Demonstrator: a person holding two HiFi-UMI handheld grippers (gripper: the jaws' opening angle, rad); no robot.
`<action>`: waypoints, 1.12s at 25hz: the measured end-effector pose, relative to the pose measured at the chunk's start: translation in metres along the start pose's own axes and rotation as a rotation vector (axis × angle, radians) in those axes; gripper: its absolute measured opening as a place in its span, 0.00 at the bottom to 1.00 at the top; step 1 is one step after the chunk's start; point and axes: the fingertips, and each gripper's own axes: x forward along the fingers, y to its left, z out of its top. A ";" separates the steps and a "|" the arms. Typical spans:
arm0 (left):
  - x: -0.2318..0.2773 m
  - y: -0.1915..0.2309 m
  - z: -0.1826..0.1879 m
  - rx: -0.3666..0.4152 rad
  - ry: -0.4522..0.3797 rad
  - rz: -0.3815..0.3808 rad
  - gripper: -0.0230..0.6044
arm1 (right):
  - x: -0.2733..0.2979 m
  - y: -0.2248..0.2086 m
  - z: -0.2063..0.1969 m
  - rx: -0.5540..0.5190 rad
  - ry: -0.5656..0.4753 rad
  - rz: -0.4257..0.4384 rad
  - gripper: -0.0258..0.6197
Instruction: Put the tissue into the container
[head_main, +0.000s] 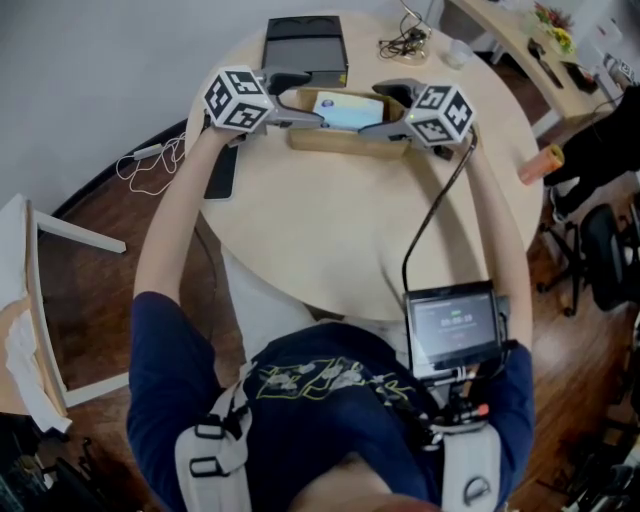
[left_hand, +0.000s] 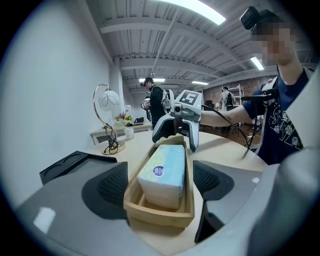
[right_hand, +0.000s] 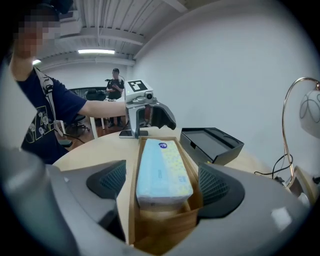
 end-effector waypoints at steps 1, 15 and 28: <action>-0.002 -0.005 0.002 0.004 -0.016 -0.003 0.66 | -0.002 0.003 0.003 -0.003 -0.015 0.000 0.73; -0.012 -0.096 0.021 0.016 -0.229 -0.053 0.65 | -0.035 0.074 0.032 0.122 -0.333 0.126 0.61; -0.005 -0.181 0.016 -0.106 -0.365 -0.130 0.65 | -0.061 0.125 0.007 0.224 -0.498 0.075 0.42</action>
